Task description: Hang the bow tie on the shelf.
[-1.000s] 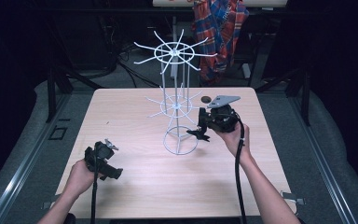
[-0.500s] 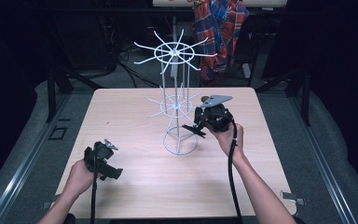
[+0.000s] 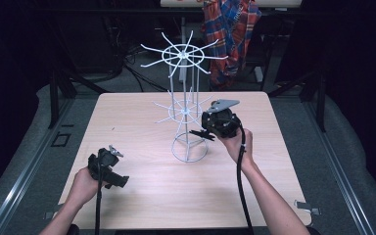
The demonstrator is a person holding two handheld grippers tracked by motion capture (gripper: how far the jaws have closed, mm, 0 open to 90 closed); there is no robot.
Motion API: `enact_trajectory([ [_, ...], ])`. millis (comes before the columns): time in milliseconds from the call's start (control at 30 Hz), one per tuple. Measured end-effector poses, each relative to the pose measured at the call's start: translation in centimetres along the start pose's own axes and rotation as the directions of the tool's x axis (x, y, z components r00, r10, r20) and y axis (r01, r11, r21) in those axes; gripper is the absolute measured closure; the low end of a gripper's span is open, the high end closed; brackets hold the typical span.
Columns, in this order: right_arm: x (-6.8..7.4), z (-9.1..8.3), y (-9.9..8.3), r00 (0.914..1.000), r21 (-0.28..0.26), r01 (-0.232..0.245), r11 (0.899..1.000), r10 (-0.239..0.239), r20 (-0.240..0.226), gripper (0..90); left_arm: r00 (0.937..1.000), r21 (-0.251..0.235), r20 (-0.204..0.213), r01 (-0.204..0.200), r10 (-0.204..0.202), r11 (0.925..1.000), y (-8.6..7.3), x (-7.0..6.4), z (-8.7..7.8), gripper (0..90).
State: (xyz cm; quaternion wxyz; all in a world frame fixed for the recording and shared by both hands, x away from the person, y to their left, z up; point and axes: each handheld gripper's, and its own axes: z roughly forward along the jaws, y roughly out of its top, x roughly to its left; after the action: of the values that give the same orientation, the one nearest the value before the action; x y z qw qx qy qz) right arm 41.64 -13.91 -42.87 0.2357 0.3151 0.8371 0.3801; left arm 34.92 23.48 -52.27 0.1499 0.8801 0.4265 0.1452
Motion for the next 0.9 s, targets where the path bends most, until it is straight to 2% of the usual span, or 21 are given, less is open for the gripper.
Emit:
enact_trajectory([
  [133,0.0,0.0,0.0,0.9999,0.005,0.005,1.0,-0.005,-0.011,85.0,0.9999,-0.013,0.009,0.011,-0.011,0.9999,0.0,0.0,-0.1,2.4],
  [433,-0.3,-1.0,0.0,0.9993,0.006,0.007,1.0,-0.006,-0.037,72.3,1.0,-0.022,0.002,0.01,-0.009,0.9997,0.0,0.0,-0.2,2.6],
  [467,-0.4,-1.2,0.0,0.9994,0.028,0.01,1.0,-0.009,-0.034,70.2,1.0,-0.022,0.002,0.007,-0.007,0.9997,0.0,0.0,-0.3,2.5],
  [600,-0.5,-1.6,-0.3,0.9995,0.051,0.005,0.999,-0.003,-0.033,67.3,1.0,-0.018,0.006,0.006,-0.006,0.9998,-0.1,0.0,-0.3,2.6],
  [900,-1.1,-3.1,-1.2,0.9997,0.079,-0.013,0.997,0.015,-0.02,60.9,1.0,-0.02,0.007,0.004,-0.004,0.9998,0.0,-0.1,-0.4,2.6],
])
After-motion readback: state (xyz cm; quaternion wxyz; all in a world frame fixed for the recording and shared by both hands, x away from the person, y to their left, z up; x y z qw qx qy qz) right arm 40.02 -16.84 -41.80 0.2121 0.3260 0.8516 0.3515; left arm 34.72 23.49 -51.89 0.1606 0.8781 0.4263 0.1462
